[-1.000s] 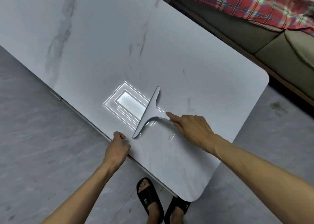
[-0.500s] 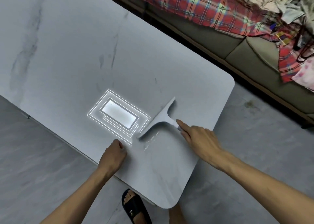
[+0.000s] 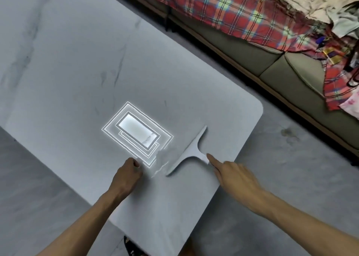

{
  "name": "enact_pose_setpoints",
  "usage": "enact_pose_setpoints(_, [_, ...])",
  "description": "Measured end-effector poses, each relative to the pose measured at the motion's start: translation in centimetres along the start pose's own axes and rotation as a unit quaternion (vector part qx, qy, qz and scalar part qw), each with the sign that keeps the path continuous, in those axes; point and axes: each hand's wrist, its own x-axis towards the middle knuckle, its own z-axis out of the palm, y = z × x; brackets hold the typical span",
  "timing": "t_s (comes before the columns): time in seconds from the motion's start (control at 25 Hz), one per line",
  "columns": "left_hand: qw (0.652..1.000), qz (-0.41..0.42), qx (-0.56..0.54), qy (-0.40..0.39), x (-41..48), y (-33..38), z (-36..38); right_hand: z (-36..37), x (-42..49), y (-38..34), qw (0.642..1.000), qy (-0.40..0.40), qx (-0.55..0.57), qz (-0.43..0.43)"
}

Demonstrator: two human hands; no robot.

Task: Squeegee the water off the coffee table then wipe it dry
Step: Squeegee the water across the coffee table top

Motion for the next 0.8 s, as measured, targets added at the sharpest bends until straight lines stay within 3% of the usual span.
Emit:
enact_pose_setpoints(0.12, [0.999, 0.028, 0.012, 0.038, 1.4, 3.9, 2.1, -3.3, 0.8, 4.1, 0.997, 0.028, 0.069, 0.009])
enact_pose_setpoints(0.28, [0.99, 0.101, 0.081, 0.056, 3.8, 6.9, 5.1, -8.2, 8.5, 8.9, 0.98, 0.102, 0.149, 0.088])
enact_pose_setpoints(0.48, [0.99, 0.062, 0.13, -0.009, 5.7, 7.6, 6.8, -8.3, 12.8, 9.2, 0.967, 0.05, 0.207, 0.139])
enact_pose_setpoints(0.72, [0.984, 0.04, 0.158, -0.069, 6.5, 8.2, 6.5, -4.4, 3.4, 5.5, 0.985, -0.059, 0.125, 0.102])
enact_pose_setpoints(0.8, [0.983, 0.043, 0.162, -0.072, 6.7, 8.4, 6.4, -6.1, 2.4, 5.7, 0.98, -0.068, 0.157, 0.105])
